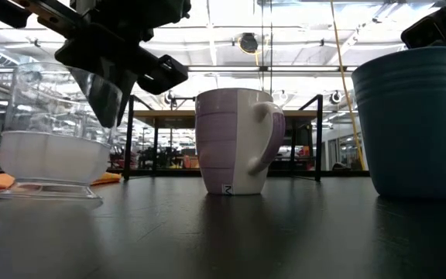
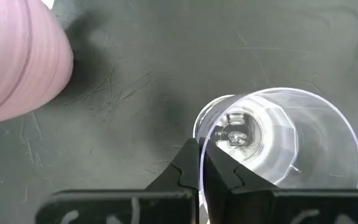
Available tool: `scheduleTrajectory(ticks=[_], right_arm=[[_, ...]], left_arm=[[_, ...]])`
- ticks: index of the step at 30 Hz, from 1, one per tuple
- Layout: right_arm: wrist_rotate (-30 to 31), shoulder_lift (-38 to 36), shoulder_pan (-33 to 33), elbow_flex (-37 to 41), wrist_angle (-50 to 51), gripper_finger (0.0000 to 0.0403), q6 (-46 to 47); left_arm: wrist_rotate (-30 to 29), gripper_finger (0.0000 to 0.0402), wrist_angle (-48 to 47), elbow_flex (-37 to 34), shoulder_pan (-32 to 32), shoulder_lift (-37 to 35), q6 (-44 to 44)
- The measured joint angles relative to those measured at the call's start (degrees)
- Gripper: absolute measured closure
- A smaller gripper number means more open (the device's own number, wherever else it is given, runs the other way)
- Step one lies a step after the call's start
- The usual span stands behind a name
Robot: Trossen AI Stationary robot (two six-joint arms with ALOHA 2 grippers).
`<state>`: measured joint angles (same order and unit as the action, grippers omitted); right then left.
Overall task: Stack small to large cups/mugs on shelf
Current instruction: Put the transparent mug on the shelf
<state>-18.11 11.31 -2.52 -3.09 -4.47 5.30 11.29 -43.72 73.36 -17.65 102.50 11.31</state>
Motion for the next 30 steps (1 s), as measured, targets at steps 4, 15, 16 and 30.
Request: scheduleTrajectory(ticks=[4,15,16,30], right_arm=[[0.0,0.0,0.0,0.0,0.0,0.0403,0.0],[0.0,0.0,0.0,0.0,0.0,0.0403,0.0],[0.0,0.0,0.0,0.0,0.0,0.0403,0.0],[0.0,0.2,0.0,0.0,0.0,0.0403,-0.1]], left_arm=[[-0.6,0.0398,-0.1,0.0,-0.2,0.0,0.2],[-0.8,0.0400,0.2,0.0,-0.2,0.0,0.6],[-0.8,0.0400,0.2,0.0,-0.3,0.0,0.8],[-2.8,0.0401,-5.0,3.0,-0.9,-4.5,-0.7]])
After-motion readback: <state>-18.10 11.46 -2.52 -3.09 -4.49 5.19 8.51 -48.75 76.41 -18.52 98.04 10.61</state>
